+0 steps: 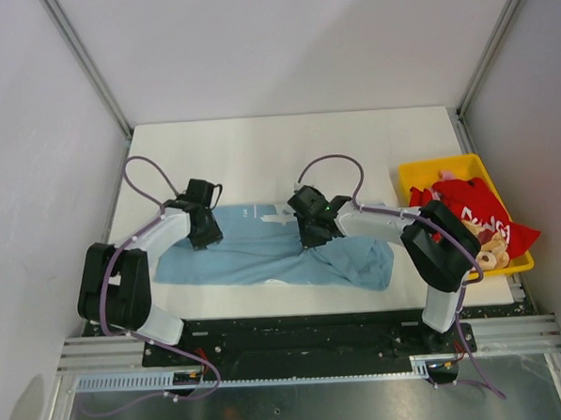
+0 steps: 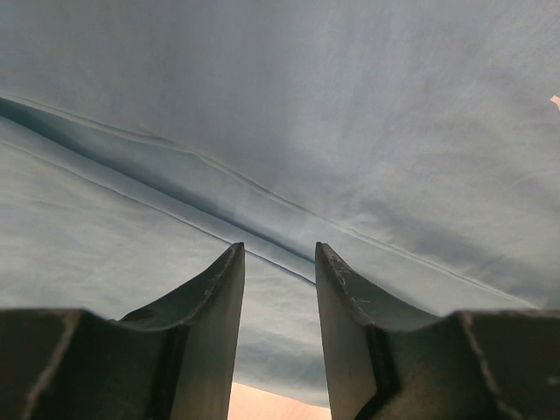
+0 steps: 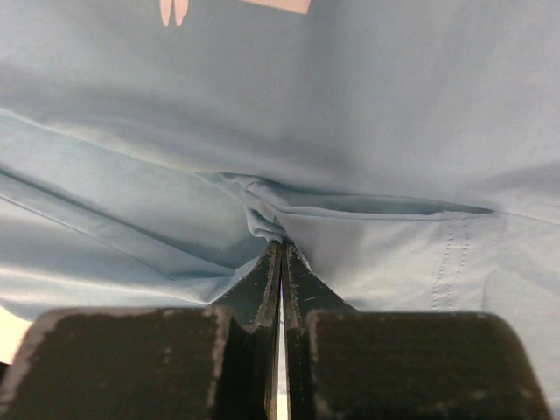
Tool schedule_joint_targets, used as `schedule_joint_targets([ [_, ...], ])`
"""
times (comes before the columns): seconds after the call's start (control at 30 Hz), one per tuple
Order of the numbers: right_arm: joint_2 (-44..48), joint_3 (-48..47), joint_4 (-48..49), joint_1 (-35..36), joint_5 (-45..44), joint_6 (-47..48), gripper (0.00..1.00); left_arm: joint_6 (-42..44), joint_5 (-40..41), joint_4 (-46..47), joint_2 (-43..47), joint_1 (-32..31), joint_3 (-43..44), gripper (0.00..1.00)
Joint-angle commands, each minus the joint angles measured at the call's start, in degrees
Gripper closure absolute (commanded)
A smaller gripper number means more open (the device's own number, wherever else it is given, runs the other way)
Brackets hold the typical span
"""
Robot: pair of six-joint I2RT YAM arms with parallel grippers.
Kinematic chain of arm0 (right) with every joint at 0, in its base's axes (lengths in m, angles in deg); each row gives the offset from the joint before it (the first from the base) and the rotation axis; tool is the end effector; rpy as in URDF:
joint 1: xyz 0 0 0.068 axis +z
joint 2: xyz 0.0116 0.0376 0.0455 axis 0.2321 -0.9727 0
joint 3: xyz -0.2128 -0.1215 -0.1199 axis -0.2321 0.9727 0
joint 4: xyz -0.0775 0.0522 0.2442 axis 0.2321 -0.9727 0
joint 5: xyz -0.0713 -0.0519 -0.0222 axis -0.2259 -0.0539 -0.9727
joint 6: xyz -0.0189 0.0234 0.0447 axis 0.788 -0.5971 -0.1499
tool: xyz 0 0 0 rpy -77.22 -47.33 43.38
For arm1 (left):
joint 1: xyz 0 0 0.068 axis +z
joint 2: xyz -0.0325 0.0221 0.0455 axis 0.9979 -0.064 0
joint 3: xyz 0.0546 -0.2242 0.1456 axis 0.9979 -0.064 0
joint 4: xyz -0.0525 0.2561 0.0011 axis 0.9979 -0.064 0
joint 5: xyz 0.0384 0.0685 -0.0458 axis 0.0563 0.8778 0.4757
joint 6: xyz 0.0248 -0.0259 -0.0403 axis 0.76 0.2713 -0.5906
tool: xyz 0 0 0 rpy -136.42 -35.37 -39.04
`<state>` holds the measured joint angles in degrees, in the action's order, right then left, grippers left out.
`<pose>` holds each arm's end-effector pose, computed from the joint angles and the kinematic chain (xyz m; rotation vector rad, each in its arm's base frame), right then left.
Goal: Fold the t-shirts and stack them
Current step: Fold the other side of the tshirt into a rectangle
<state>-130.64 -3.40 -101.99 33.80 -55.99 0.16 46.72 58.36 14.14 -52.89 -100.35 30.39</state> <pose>0.2509 0.2653 0.1755 -0.3336 2.6688 0.3021 0.2674 -0.0602 0.1791 -0.5501 2.6928 0.0281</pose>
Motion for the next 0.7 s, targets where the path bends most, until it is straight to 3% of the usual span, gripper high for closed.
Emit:
schedule_joint_targets([
  [0.0,0.56,-2.37,0.74,-0.71,-1.13,-0.41,0.99,-3.11,4.96,-1.84,1.05,-0.32,-0.57,0.58],
  [0.67,-1.76,-2.37,2.07,0.59,1.53,-0.06,1.0,-12.38,6.69,-4.66,-2.79,3.66,0.83,0.58],
])
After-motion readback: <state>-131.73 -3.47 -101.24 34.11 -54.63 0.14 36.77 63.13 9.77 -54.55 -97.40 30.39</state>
